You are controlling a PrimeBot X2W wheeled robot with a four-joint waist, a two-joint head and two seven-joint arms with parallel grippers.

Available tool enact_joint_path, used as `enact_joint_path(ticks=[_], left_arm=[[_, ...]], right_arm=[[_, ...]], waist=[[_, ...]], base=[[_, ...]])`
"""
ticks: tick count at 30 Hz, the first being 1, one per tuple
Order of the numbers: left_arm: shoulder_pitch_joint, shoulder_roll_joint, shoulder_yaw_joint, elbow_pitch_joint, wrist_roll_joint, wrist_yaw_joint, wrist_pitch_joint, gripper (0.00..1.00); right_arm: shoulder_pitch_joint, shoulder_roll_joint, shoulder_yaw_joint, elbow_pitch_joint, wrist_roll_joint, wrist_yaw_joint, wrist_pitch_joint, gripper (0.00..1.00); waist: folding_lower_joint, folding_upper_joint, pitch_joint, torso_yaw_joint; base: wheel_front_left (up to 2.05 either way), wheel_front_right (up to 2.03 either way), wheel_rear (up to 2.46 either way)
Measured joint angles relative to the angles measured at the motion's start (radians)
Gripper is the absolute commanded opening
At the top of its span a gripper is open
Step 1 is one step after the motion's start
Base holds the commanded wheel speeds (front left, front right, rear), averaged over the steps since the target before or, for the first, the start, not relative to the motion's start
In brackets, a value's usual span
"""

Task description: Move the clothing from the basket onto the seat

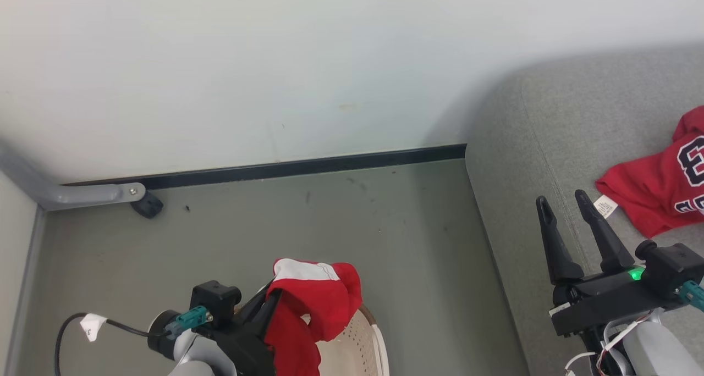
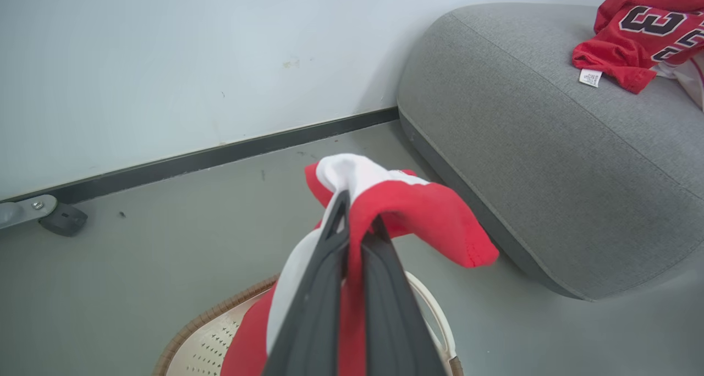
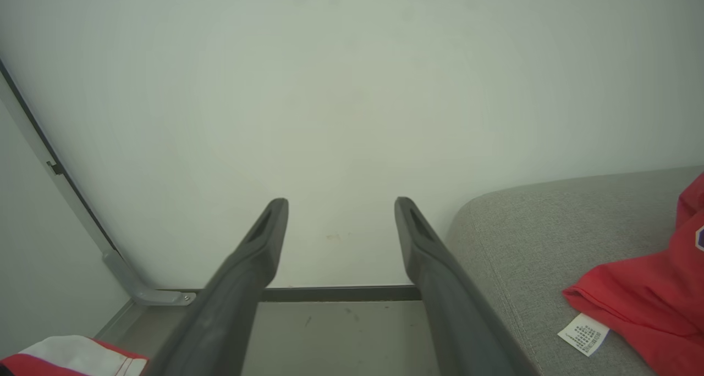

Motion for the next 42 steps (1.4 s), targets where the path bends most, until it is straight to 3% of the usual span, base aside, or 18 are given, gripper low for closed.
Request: enact_joint_path(ticks=[10,25,36,42], left_arm=[[0.000,0.032,0.048,-0.194,-0.011,0.000,0.000,0.00],[-0.014,0.054,0.112,-0.405,0.012,0.023,0.000,0.00],[-0.027,0.059,0.101,-0.511,0.045,0.035,-0.001,0.00],[-0.031,0.035,0.069,-0.551,0.052,0.035,0.000,0.00]], right_arm=[[0.029,-0.006,0.034,-0.015,0.015,0.000,0.001,1.00],[0.042,-0.028,0.102,-0.032,0.046,0.000,0.001,1.00],[-0.002,-0.016,0.294,0.019,0.048,0.000,0.006,1.00],[-0.078,-0.015,0.392,0.090,0.049,0.001,0.031,1.00]], waist=[[0.0000,0.0000,-0.062,0.043],[0.0001,0.0002,-0.081,0.046],[0.0001,0.0002,-0.084,0.050],[0.0001,0.0002,-0.083,0.067]], base=[[0.00,0.00,0.00],[0.00,0.00,0.00],[0.00,0.00,0.00],[0.00,0.00,0.00]])
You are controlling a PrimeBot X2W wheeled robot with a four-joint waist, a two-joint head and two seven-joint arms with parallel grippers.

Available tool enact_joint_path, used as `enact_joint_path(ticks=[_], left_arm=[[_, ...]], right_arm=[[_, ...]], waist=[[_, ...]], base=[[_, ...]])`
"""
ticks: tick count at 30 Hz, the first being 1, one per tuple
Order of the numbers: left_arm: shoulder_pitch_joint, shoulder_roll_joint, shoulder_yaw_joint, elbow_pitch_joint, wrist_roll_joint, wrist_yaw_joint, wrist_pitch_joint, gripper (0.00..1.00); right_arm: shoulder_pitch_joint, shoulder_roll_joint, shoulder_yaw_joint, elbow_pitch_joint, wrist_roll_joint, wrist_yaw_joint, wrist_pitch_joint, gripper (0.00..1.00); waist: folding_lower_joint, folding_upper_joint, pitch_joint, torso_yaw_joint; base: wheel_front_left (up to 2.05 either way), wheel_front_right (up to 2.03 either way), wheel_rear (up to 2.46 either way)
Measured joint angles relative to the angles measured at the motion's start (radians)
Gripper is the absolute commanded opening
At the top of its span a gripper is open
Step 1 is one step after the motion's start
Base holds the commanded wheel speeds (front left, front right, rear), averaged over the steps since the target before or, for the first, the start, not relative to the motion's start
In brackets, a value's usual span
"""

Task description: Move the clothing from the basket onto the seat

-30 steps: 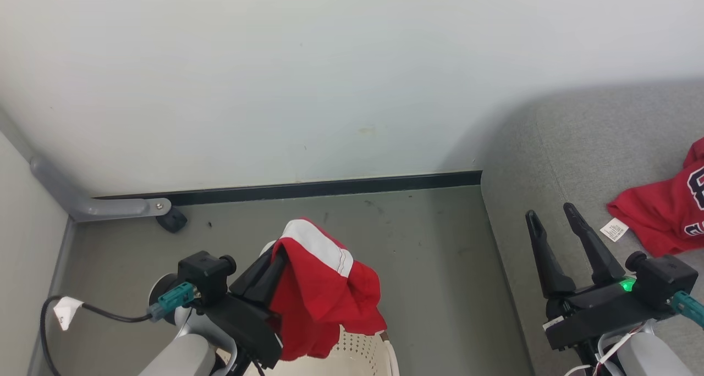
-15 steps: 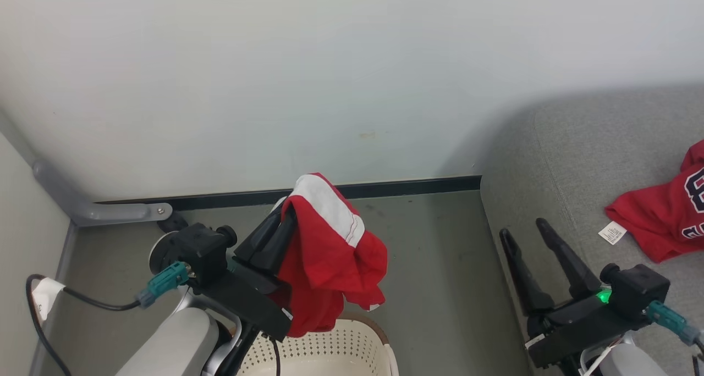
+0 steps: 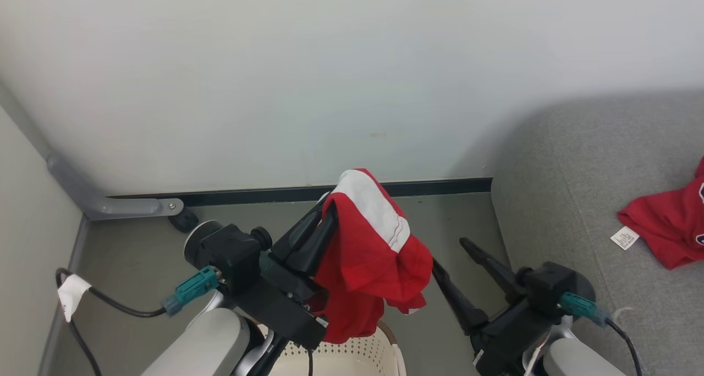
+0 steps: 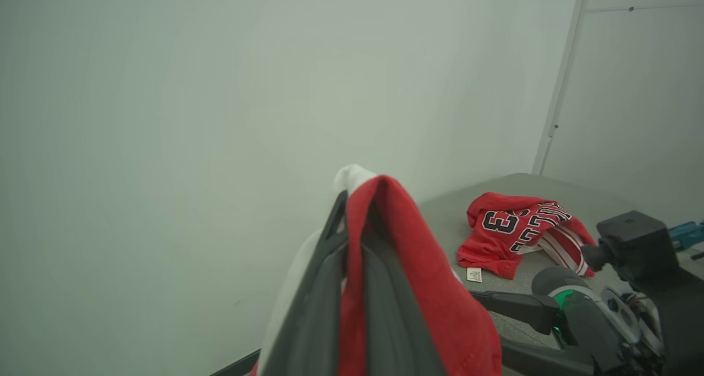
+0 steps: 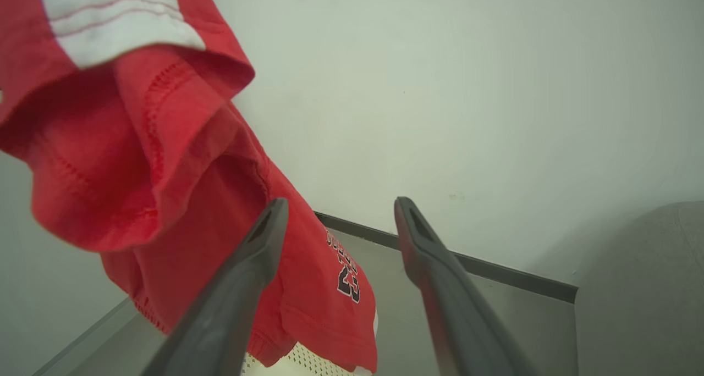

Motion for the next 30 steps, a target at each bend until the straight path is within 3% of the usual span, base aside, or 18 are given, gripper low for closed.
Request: enact_joint_path(ticks=[7,20,21,22,23,24,30], left_arm=[[-0.036,-0.035,-0.039,-0.027,0.008,-0.002,0.017,0.00],[-0.053,-0.053,-0.101,-0.074,0.010,-0.010,0.049,0.00],[-0.053,-0.054,-0.104,-0.074,0.010,-0.013,0.051,0.00],[-0.053,-0.055,-0.106,-0.074,0.010,-0.018,0.054,0.00],[-0.053,-0.056,-0.108,-0.074,0.009,-0.018,0.054,0.00],[-0.053,-0.054,-0.108,-0.075,0.009,-0.018,0.055,0.00],[-0.052,-0.044,-0.106,-0.080,0.009,-0.018,0.055,0.00]], right_arm=[[-0.098,-0.016,0.158,0.075,-0.005,0.000,0.027,1.00],[-0.285,0.011,0.339,0.251,0.017,0.000,0.031,1.00],[-0.299,0.014,0.356,0.265,0.021,0.000,0.031,0.89],[-0.312,0.019,0.371,0.278,0.027,0.000,0.031,0.43],[-0.321,0.025,0.383,0.291,0.031,0.000,0.029,0.14],[-0.330,0.033,0.396,0.301,0.039,0.000,0.028,0.00],[-0.358,0.054,0.438,0.353,0.090,0.000,0.007,0.00]], waist=[[0.0000,0.0000,0.004,0.039],[0.0000,0.0000,0.014,0.126],[0.0000,0.0000,0.015,0.131],[0.0000,0.0000,0.016,0.137],[0.0000,0.0000,0.017,0.141],[0.0001,0.0000,0.017,0.146],[0.0000,0.0000,0.017,0.155]], base=[[0.00,0.00,0.00],[0.00,0.00,0.00],[0.00,0.00,0.00],[0.00,0.00,0.00],[0.00,0.00,0.00],[0.00,0.00,0.00],[0.00,0.00,0.00]])
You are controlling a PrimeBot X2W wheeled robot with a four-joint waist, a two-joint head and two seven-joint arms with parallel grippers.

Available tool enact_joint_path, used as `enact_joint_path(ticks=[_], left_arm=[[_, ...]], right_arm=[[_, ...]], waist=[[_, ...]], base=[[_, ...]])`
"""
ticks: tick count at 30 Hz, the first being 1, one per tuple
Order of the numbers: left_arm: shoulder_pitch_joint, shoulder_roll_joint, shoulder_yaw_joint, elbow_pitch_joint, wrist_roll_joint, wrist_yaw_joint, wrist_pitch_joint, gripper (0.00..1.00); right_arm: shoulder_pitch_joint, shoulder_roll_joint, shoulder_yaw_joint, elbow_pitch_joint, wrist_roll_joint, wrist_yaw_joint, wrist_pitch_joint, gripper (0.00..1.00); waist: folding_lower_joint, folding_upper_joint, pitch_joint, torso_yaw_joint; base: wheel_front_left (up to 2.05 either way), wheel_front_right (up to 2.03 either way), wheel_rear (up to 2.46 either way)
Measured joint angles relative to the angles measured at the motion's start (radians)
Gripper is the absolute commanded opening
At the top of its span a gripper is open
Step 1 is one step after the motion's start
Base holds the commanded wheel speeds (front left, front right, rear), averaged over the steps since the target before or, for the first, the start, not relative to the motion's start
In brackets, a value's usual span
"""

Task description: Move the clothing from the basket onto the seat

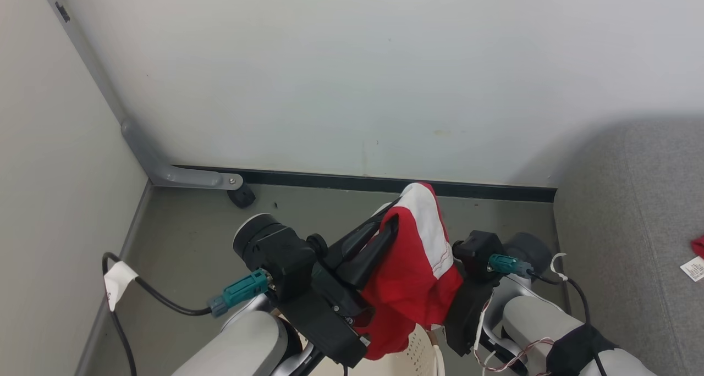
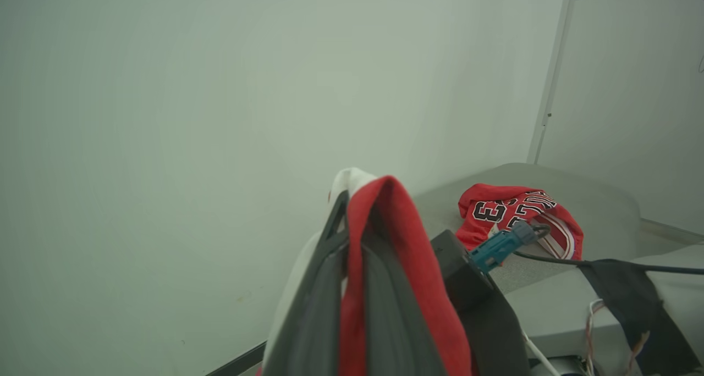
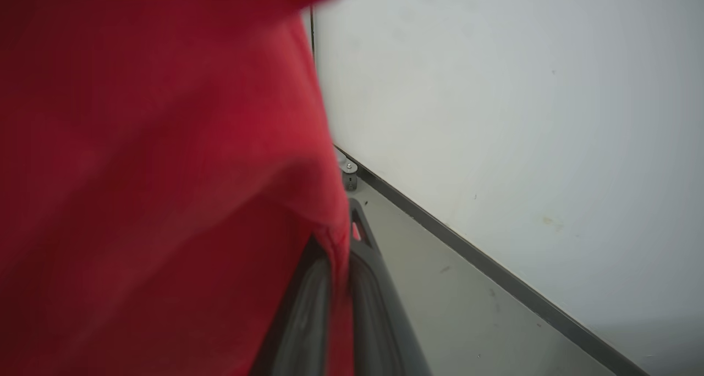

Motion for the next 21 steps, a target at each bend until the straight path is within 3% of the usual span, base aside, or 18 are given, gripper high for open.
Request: enact_joint_path(ticks=[7,17,18,19,20,21], left_arm=[[0.014,0.030,0.017,0.003,-0.002,0.003,0.003,0.00],[0.056,0.052,0.015,0.031,-0.013,0.010,0.016,0.00],[0.062,0.052,0.014,0.033,-0.013,0.011,0.016,0.11],[0.066,0.052,0.014,0.035,-0.013,0.014,0.016,0.51],[0.067,0.052,0.013,0.037,-0.013,0.018,0.016,1.00],[0.068,0.051,0.013,0.036,-0.013,0.018,0.016,1.00]], right_arm=[[-0.002,0.000,-0.015,0.039,0.073,0.000,-0.019,0.00],[-0.012,-0.020,-0.132,0.046,0.206,0.000,-0.028,0.00],[-0.012,-0.020,-0.139,0.038,0.218,0.000,-0.028,0.00],[-0.012,-0.020,-0.146,0.030,0.226,0.000,-0.028,0.00],[-0.012,-0.020,-0.154,0.022,0.230,0.000,-0.028,0.00],[-0.012,-0.021,-0.162,0.013,0.236,0.000,-0.028,0.00]], waist=[[0.0000,0.0000,-0.001,-0.010],[0.0000,0.0000,-0.003,-0.059],[0.0000,0.0000,-0.003,-0.063],[0.0000,0.0000,-0.004,-0.068],[0.0000,0.0000,-0.004,-0.073],[0.0000,0.0000,-0.005,-0.077]], base=[[0.00,0.00,0.00],[0.00,0.00,0.00],[0.00,0.00,0.00],[0.00,0.00,0.00],[0.00,0.00,0.00],[0.00,0.00,0.00]])
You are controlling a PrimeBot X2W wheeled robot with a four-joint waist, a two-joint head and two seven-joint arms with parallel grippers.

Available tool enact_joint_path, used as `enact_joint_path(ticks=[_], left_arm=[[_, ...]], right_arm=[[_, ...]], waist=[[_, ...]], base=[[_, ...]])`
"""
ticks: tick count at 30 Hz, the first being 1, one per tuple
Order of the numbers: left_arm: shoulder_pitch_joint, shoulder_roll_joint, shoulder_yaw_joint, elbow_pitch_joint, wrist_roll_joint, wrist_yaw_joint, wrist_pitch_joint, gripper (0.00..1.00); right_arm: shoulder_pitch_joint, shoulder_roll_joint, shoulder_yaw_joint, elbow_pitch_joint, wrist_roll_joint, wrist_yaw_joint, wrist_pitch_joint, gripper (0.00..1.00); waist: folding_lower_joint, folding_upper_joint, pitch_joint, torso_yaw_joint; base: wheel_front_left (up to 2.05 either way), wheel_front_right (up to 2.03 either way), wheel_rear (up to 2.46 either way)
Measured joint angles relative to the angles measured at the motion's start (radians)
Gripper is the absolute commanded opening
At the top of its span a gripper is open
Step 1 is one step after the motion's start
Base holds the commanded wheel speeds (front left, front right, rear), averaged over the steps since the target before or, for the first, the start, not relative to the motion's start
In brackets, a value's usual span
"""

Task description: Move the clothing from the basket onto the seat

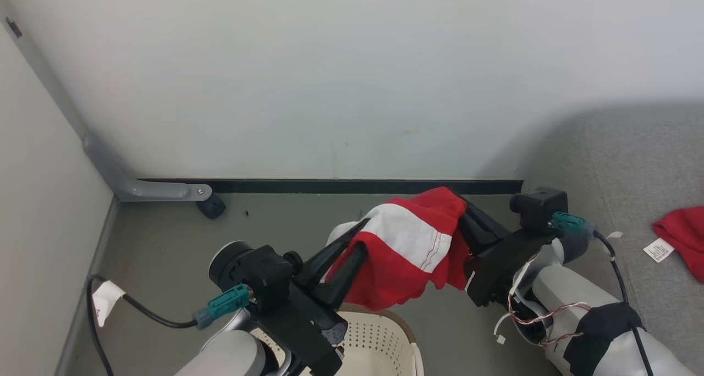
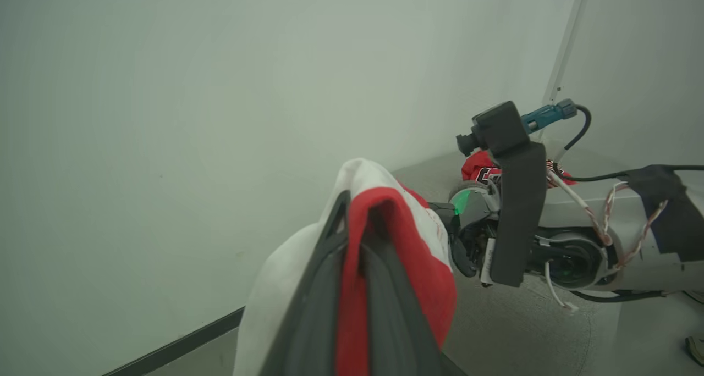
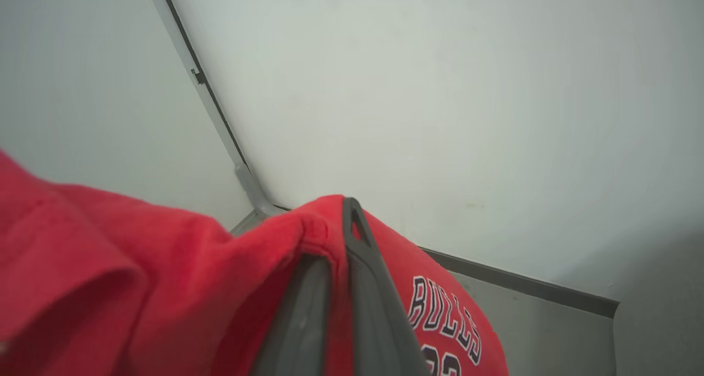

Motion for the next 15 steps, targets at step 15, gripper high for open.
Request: enact_joint_path(ticks=[15], left_arm=[[0.033,0.012,-0.009,-0.016,-0.003,0.009,0.011,1.00]], right_arm=[[0.016,-0.060,-0.124,-0.066,0.035,0.000,0.000,0.00]], waist=[[0.0000,0.0000,0.004,-0.102]], base=[[0.00,0.00,0.00]])
